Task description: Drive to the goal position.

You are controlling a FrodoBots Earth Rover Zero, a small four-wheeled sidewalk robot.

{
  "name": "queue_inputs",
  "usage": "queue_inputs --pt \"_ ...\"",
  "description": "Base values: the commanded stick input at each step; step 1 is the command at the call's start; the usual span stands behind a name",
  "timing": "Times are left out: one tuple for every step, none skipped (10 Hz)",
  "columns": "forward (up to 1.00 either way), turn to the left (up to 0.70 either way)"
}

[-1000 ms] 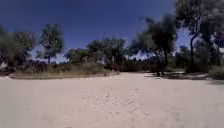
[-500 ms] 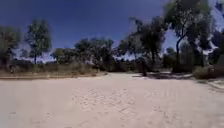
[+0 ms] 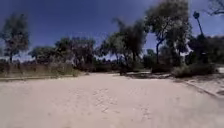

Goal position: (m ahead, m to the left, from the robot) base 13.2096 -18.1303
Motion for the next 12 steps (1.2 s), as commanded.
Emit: queue_inputs --pt "0.00 -0.85" --pt "0.00 -0.85" --pt "0.00 -0.53" --pt "0.00 -0.10" --pt "0.00 0.00" --pt "0.00 0.00" --pt "0.59 0.00" --pt "0.85 0.00" --pt "0.85 0.00" --pt "0.85 0.00" --pt "0.85 0.00" --pt "0.85 0.00"
